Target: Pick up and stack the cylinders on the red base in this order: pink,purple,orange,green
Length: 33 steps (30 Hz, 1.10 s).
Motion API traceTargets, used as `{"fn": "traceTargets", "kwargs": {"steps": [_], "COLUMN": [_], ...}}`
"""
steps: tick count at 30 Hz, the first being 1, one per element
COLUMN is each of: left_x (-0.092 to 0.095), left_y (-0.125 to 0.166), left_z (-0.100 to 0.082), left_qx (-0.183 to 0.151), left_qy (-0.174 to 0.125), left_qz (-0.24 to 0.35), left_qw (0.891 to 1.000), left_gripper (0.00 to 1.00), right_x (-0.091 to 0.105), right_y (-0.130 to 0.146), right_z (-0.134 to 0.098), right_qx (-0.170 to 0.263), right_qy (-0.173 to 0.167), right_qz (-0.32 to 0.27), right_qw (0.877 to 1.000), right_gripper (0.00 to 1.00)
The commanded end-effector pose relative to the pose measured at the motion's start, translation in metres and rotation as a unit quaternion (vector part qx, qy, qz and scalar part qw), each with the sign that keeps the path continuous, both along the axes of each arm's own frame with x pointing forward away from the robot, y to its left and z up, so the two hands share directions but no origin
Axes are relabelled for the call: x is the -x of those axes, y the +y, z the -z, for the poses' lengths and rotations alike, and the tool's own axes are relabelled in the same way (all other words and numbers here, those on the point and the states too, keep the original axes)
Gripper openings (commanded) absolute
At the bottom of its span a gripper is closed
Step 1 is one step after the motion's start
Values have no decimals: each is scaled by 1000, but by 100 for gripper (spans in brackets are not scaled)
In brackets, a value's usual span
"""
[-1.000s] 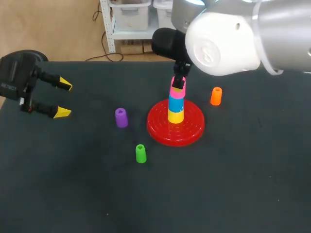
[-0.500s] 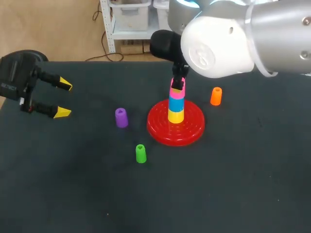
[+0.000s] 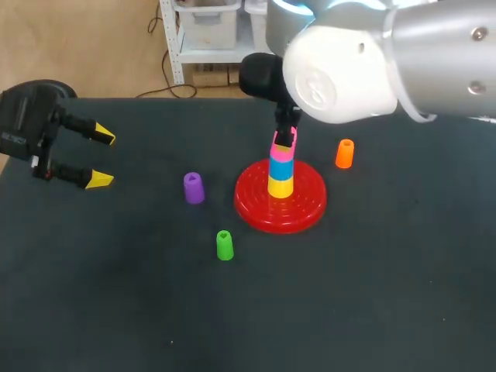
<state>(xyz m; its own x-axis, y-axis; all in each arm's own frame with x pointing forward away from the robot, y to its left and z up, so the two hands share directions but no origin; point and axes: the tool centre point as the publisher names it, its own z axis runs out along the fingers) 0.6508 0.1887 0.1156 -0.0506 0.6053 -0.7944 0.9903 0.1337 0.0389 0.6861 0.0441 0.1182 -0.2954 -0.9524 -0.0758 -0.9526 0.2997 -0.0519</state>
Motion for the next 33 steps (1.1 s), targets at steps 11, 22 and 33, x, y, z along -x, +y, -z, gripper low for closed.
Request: {"fn": "traceTargets", "kwargs": {"steps": [11, 22, 33], "left_x": [0, 0, 0], "left_y": [1, 1, 1], "left_z": [1, 1, 1], "left_qx": [1, 1, 1], "left_qy": [-2, -2, -2], "left_qz": [0, 0, 0], "left_qw": [1000, 1000, 1000], "left_gripper": [100, 100, 100], "right_x": [-5, -5, -5], "right_y": [2, -2, -13], "right_z": [14, 10, -24], "right_qx": [18, 6, -41], "right_qy": [-1, -1, -31], "right_qz": [-11, -1, 27], "right_qw": [1000, 1000, 998], "right_gripper": [0, 15, 100]}}
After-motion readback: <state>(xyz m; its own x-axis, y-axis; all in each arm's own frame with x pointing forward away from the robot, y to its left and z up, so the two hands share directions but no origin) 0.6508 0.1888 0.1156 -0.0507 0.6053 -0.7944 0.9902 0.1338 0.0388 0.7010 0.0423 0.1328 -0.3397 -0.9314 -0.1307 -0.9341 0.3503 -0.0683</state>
